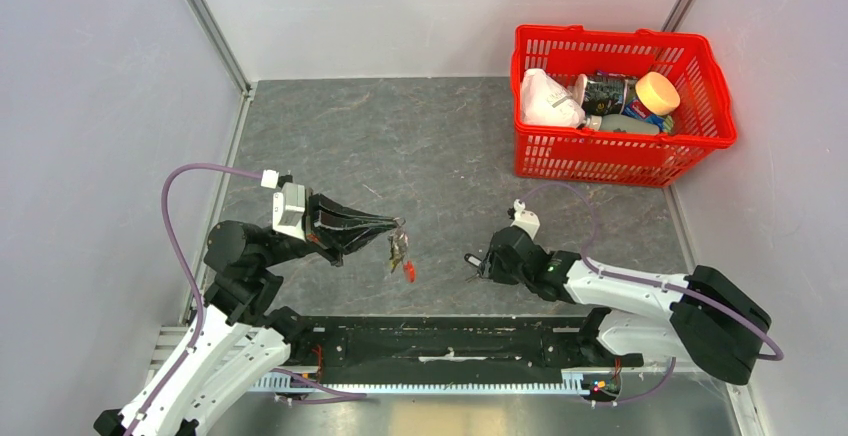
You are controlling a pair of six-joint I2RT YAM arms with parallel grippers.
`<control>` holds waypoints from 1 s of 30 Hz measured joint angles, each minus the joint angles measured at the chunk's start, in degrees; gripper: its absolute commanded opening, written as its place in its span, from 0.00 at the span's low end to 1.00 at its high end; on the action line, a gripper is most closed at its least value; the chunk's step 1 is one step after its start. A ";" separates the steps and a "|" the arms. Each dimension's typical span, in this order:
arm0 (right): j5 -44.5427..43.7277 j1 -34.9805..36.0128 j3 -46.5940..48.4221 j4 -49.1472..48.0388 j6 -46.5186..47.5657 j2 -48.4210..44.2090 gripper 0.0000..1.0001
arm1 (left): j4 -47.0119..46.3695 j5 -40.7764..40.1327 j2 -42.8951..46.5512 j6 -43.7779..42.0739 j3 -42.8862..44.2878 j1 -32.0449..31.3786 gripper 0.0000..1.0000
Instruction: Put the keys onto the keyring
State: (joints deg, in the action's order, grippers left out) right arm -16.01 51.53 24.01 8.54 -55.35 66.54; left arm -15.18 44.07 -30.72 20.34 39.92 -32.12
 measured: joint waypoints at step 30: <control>1.51 0.00 -2.34 -5.99 0.37 -1.81 0.00 | -0.02 0.04 0.13 0.07 -0.04 0.55 0.02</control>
State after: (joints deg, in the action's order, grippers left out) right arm -14.50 51.53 21.67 2.55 -54.98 64.73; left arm -15.20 44.12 -30.59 20.40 39.88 -31.57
